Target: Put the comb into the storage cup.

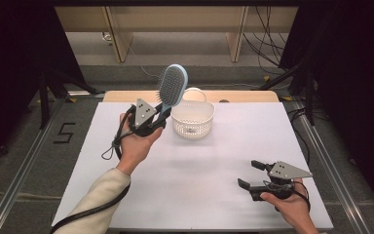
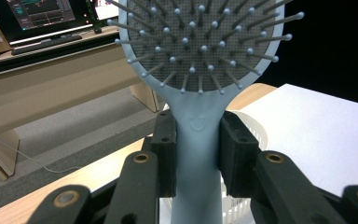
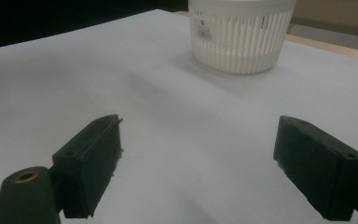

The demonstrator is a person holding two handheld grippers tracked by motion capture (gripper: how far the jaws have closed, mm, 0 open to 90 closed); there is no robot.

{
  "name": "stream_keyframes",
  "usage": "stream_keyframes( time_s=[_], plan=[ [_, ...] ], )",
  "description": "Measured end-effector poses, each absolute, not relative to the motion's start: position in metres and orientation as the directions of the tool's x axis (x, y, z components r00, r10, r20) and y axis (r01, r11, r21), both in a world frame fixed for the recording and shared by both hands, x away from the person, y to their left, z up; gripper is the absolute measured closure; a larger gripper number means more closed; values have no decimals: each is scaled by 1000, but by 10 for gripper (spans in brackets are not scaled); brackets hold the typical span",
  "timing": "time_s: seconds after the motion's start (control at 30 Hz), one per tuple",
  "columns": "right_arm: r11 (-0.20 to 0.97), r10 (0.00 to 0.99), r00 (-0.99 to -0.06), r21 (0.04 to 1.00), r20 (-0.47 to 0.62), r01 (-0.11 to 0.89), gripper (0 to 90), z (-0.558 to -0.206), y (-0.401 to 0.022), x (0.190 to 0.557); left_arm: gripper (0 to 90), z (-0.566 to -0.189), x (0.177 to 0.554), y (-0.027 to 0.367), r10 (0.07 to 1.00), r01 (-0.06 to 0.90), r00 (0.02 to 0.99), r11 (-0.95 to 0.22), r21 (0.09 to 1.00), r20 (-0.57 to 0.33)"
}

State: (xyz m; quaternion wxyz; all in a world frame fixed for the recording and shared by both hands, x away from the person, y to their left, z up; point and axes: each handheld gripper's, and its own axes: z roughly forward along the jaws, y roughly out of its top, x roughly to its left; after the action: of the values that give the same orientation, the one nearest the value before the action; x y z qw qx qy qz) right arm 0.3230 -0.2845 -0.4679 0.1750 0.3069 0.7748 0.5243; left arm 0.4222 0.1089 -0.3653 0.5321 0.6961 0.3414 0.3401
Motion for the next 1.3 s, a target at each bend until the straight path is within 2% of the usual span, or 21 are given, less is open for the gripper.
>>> stream_keyframes(
  time_s=[1.3],
  plan=[
    [259,657,-752,921,51,290,158,-468,-284,323,700,-360,425,105,835,106,540,-196,975,110]
  ],
)
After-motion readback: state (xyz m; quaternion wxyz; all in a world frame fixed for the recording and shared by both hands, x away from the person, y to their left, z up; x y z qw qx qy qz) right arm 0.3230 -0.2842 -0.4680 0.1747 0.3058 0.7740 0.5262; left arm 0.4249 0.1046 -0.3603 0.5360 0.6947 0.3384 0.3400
